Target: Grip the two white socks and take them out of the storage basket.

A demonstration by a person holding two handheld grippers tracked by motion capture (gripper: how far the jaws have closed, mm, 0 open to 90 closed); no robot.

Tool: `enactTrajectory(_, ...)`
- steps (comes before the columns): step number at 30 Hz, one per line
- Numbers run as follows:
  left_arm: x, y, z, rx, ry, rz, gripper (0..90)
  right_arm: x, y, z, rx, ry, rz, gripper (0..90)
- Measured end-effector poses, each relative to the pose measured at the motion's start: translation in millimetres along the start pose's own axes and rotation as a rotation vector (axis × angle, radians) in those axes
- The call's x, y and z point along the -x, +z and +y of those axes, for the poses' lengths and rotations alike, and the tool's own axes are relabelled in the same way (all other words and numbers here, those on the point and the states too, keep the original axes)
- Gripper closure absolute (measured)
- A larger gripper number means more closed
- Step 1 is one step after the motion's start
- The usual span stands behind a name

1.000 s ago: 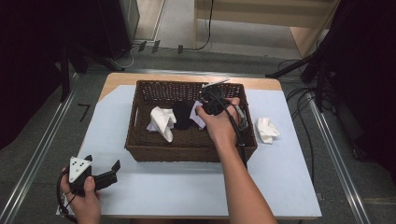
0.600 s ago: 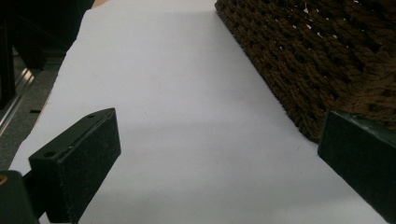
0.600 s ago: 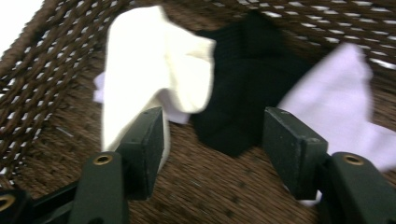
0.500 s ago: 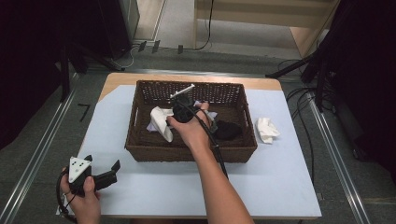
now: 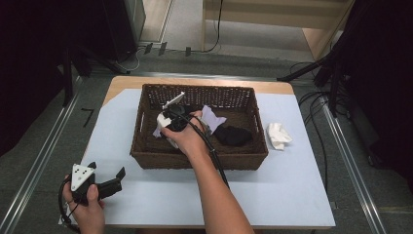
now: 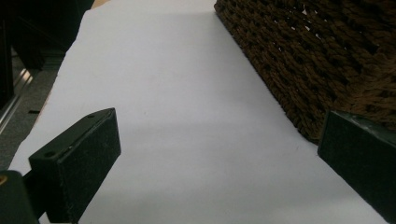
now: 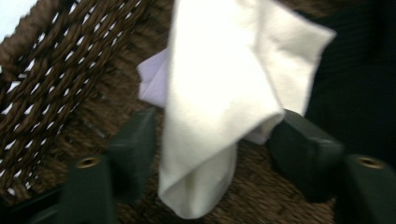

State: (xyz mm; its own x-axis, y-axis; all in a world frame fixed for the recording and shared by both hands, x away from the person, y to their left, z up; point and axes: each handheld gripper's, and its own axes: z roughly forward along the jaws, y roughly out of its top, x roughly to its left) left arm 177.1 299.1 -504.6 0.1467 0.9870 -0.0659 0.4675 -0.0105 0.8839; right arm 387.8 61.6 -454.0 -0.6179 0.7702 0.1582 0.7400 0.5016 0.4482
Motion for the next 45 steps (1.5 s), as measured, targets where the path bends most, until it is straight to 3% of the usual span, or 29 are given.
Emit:
enactTrajectory(4,0.2,0.0,-0.1,0.0,-0.001,0.0,0.3,-2.5,10.7,-1.1,-0.063,-0.024,0.029,52.3)
enactTrajectory(5,0.2,0.0,-0.1,0.0,-0.002,0.0,0.2,-4.9,12.9,-2.2,-0.089,-0.047,0.021,69.9)
enactTrajectory(6,0.2,0.0,-0.1,0.0,-0.001,0.0,0.2,-4.9,12.9,-2.2,-0.089,-0.047,0.021,69.9)
enactTrajectory(8,0.0,0.1,0.0,-0.001,0.0,-0.001,0.3,-7.0,10.8,-2.6,-0.091,-0.064,0.013,82.1)
enactTrajectory(9,-0.3,0.1,0.1,-0.001,0.006,0.0,0.3,-7.1,8.5,-2.6,-0.079,-0.075,0.003,83.4)
enactTrajectory(12,0.1,0.1,0.0,-0.001,0.001,-0.002,0.3,-5.6,0.0,-2.8,-0.031,-0.066,-0.016,84.4)
enactTrajectory(13,0.2,0.1,0.0,-0.001,0.001,-0.002,0.3,-2.8,-7.8,-2.8,0.01,-0.046,-0.03,84.7)
enactTrajectory(18,0.7,0.9,0.1,-0.003,0.001,0.003,0.3,7.8,-22.8,-4.1,0.053,-0.017,-0.057,84.9)
enactTrajectory(30,1.3,1.2,0.2,-0.005,0.007,0.006,0.3,58.4,-57.5,-29.6,0.084,0.067,-0.132,85.0)
enactTrajectory(45,2.5,1.3,0.2,-0.006,0.008,0.006,0.3,103.9,-84.1,-59.9,0.111,0.152,-0.177,85.0)
